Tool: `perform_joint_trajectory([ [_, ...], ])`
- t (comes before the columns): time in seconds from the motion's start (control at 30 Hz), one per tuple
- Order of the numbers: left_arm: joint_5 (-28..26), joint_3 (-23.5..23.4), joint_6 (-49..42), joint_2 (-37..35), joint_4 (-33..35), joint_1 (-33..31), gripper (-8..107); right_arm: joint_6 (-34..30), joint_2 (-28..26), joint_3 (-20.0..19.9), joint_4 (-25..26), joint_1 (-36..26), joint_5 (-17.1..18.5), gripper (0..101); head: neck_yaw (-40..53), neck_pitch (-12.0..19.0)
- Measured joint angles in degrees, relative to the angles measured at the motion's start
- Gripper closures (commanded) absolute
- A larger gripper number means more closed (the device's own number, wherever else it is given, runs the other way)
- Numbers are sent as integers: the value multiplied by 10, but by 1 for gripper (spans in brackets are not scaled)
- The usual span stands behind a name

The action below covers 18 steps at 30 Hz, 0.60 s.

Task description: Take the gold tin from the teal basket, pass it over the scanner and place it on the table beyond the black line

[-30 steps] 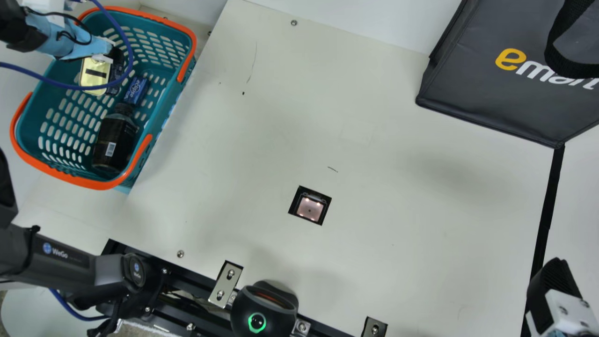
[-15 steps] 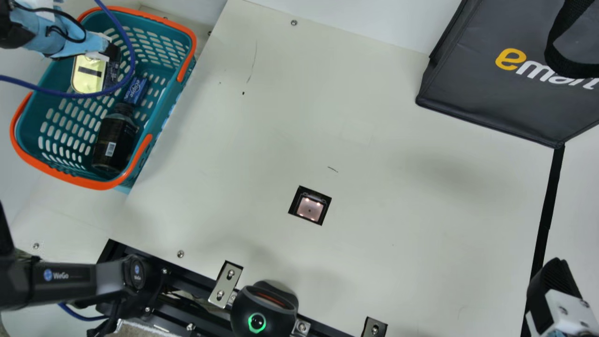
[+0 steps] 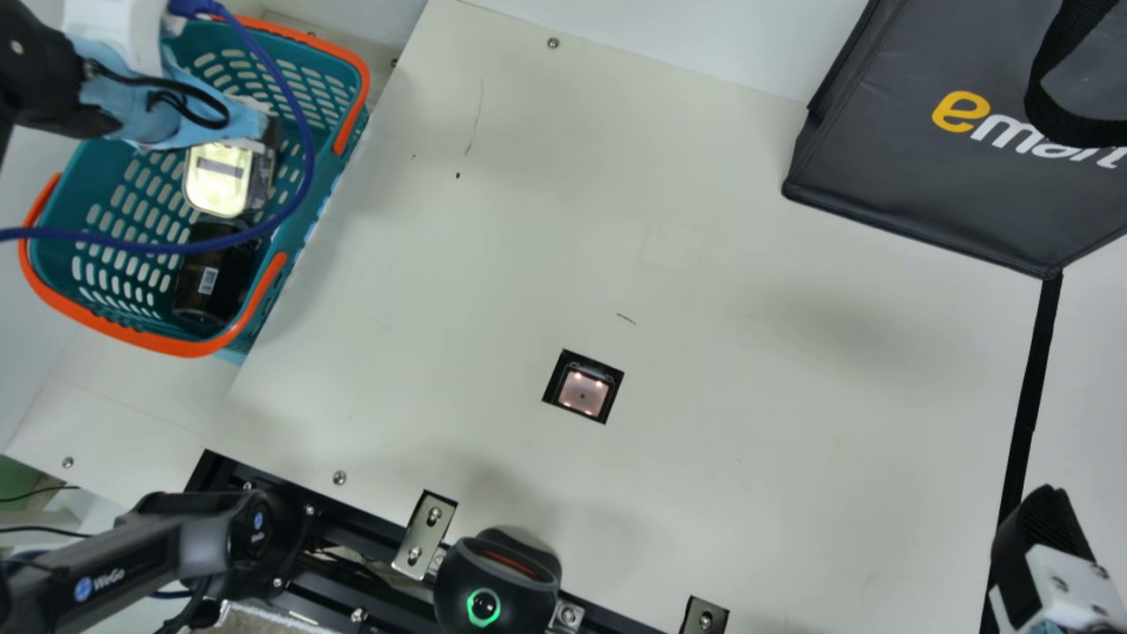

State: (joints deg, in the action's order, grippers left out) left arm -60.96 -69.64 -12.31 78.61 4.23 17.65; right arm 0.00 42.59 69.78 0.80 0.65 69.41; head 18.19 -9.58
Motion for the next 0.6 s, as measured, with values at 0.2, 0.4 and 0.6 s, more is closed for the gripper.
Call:
perform_joint_trajectory([
  [0.2,-1,41,91,-38,-37,-77,107,0,0,0,0,0,0,6,1,0],
  [0.4,-11,68,182,-65,-67,-154,107,0,0,0,0,0,0,6,0,0],
  [0.6,-27,83,275,-76,-91,-234,107,0,0,0,0,0,0,6,1,0],
])
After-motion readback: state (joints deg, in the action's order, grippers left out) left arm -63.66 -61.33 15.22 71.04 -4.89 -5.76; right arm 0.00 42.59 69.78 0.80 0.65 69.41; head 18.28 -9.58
